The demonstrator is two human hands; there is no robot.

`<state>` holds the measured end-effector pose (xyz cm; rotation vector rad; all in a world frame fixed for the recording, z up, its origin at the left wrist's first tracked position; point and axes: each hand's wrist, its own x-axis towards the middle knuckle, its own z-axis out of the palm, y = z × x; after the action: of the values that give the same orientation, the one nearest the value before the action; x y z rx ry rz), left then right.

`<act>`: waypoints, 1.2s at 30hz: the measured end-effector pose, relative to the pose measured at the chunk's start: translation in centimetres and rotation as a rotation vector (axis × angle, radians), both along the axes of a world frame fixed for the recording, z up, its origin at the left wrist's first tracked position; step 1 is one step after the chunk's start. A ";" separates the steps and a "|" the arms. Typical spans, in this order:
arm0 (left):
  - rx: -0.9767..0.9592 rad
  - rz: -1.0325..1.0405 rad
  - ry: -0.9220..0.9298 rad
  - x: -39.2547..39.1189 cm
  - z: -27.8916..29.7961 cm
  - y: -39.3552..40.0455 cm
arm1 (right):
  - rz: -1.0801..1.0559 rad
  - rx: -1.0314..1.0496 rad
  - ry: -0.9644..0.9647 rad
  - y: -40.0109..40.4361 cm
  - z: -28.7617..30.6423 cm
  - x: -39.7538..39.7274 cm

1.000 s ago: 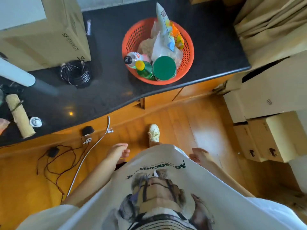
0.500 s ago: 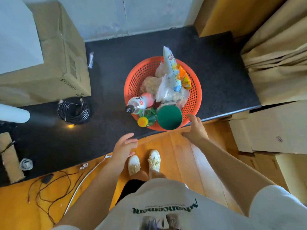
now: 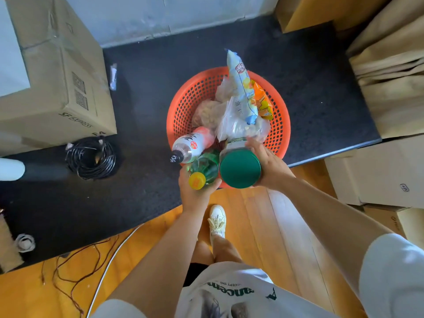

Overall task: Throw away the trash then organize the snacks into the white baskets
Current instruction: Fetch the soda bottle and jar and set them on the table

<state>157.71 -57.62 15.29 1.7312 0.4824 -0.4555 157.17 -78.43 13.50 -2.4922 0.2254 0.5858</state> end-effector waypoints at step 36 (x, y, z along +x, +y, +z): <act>-0.604 -0.418 0.113 -2.6 12.8 7.8 | -1.311 0.879 -0.690 13.9 14.5 -22.2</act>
<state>155.10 -49.81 28.09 1.2133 0.0364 -0.9000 134.98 -64.53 27.95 -1.1487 0.9412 -0.6039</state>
